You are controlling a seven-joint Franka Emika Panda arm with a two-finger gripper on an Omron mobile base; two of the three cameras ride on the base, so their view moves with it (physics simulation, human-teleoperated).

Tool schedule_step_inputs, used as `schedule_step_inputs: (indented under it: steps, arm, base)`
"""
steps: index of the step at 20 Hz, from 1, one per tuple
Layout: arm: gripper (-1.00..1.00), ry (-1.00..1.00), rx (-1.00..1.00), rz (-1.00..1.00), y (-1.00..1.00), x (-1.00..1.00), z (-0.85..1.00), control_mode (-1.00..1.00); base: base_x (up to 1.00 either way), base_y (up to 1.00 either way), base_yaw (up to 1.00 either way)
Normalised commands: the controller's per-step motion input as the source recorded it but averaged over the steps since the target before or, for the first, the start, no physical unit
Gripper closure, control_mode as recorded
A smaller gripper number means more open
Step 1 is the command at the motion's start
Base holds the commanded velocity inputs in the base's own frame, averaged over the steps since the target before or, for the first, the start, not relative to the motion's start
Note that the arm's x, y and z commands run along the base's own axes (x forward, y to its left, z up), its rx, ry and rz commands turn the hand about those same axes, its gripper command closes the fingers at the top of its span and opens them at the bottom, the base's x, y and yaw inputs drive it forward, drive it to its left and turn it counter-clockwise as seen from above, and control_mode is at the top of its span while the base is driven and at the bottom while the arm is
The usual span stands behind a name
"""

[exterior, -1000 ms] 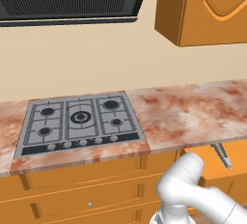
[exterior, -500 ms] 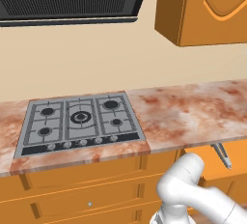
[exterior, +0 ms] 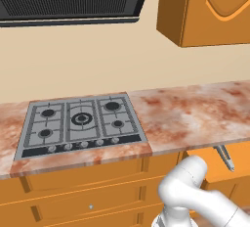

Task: Take the tongs from the drawer on the right and place them on the dining counter next to the tray containing the kebab skewer.

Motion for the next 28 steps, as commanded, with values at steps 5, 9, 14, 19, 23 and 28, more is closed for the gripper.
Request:
schedule_step_inputs:
  steps: [5,9,14,19,23,28]
  arm:
    - [-1.00,-0.02,-0.04,0.00,0.05,-0.40,0.46,-1.00]
    - [-1.00,-0.01,0.00,0.00,0.04,-0.42,0.48,-1.00]
    - [-1.00,0.00,0.00,0.00,0.06,-0.17,0.54,-1.00]
    - [-1.00,0.00,0.00,0.00,0.08,-0.07,0.62,-1.00]
    - [-1.00,0.00,0.00,0.00,0.09,-0.09,0.62,-1.00]
    - [-1.00,0.01,0.00,0.00,0.12,-0.01,0.44,-1.00]
  base:
    - [0.00,0.00,0.00]
    - [0.00,0.00,0.00]
    - [0.00,0.00,0.00]
    - [0.00,0.00,0.00]
    - [0.00,0.00,0.00]
    - [0.00,0.00,0.00]
